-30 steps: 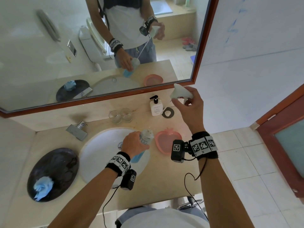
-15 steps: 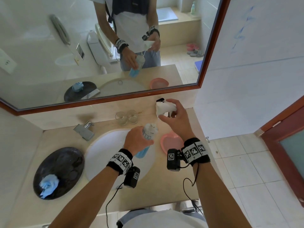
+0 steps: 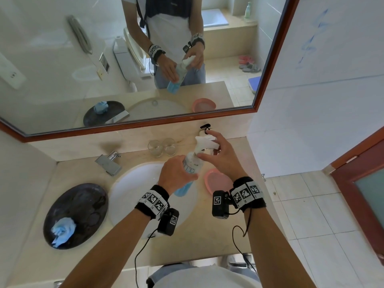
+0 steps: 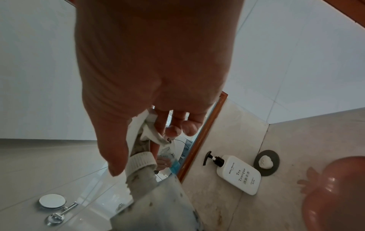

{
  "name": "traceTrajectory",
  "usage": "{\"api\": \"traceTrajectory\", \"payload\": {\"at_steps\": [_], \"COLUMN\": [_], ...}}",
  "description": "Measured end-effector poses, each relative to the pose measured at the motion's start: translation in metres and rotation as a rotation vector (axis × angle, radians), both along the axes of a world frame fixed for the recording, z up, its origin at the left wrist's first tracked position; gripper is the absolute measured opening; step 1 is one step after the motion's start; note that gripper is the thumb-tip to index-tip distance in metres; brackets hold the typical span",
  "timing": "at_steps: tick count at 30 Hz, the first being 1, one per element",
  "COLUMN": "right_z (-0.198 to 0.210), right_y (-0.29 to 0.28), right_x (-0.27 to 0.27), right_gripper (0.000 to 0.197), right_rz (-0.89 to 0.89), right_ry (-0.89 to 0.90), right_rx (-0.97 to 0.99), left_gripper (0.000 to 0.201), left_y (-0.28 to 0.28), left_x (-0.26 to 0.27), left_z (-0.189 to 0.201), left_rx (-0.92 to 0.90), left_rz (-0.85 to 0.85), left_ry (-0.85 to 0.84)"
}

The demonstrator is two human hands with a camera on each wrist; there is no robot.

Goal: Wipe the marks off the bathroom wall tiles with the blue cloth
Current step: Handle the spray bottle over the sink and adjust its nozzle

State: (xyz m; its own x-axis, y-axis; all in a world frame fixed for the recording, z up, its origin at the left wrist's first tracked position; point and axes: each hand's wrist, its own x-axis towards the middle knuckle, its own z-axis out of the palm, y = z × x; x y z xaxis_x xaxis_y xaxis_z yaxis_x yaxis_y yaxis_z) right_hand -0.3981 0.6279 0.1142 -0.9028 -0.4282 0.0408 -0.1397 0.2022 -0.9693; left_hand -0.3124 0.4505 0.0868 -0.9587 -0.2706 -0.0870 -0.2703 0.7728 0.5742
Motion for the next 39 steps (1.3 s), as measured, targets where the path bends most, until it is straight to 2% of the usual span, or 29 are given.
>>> {"api": "traceTrajectory", "payload": {"at_steps": [5,12,16,20,24,27,31,36,39], "right_z": [0.002,0.014,0.024,0.036,0.033,0.028,0.02,0.023,0.021], "right_y": [-0.003,-0.017,-0.016,-0.008,-0.001,0.003,0.006,0.006,0.003], "right_x": [0.001,0.007,0.007,0.002,-0.004,-0.006,-0.008,-0.005,-0.004], "right_gripper": [0.07,0.056,0.058,0.035,0.03,0.026,0.031,0.035,0.029], "right_rz": [-0.012,-0.145,-0.041,0.016,-0.028,0.015,0.092,0.069,0.023], "right_ry": [-0.05,-0.035,-0.069,-0.118,-0.206,-0.126,-0.024,-0.007,-0.013], "right_rx": [-0.001,0.061,0.082,0.019,-0.05,-0.012,0.04,0.029,0.007], "left_gripper": [0.05,0.05,0.049,0.051,0.05,0.05,0.054,0.059,0.057], "left_y": [0.003,0.007,0.004,-0.001,-0.003,-0.001,-0.001,0.0,0.001], "left_x": [-0.001,-0.006,-0.009,-0.011,-0.011,-0.01,-0.009,-0.007,-0.007], "left_z": [0.002,0.005,0.008,0.012,0.019,0.021,0.021,0.023,0.026], "left_rx": [-0.01,-0.006,0.053,0.06,0.069,0.071,0.069,0.07,0.082], "left_rz": [-0.008,0.002,0.027,0.017,0.008,-0.007,-0.037,-0.066,-0.07], "left_ry": [0.004,0.02,0.044,0.059,0.073,0.083,0.088,0.092,0.099]}}
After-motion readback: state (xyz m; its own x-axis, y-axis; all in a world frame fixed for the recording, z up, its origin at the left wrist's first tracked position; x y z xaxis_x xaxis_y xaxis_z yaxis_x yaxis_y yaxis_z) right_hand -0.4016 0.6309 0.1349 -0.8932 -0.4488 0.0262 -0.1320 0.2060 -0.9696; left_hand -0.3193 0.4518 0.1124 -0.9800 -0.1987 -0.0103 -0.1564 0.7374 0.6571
